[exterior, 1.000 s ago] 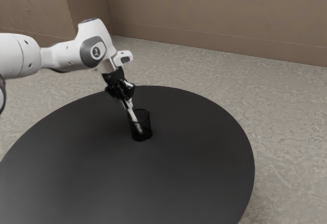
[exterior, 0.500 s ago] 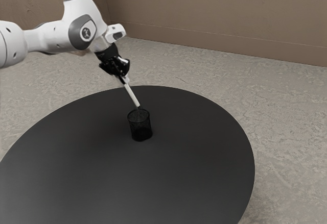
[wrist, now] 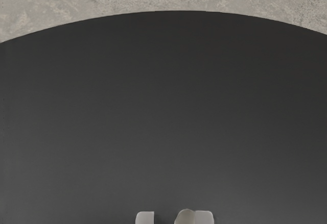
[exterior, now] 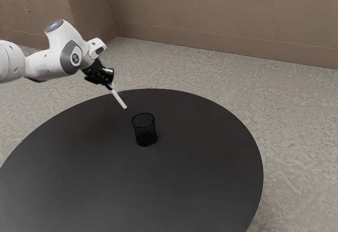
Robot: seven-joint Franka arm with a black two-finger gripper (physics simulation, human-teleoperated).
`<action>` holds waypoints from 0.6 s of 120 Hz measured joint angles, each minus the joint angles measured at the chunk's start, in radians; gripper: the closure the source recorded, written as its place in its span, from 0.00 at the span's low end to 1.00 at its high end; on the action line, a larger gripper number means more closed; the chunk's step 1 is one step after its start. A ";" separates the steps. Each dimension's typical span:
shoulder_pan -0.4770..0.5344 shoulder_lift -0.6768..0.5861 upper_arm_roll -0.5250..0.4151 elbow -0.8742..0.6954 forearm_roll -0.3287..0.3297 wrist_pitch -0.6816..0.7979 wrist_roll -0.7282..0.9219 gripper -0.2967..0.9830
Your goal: Take the marker out of the pen holder and place it to the left of the pen holder.
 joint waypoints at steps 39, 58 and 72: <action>0.049 0.115 -0.001 0.002 -0.019 0.250 -0.012 0.85; 0.055 0.155 -0.001 0.004 -0.024 0.309 -0.010 0.83; 0.055 0.178 -0.001 0.002 -0.029 0.340 -0.005 0.83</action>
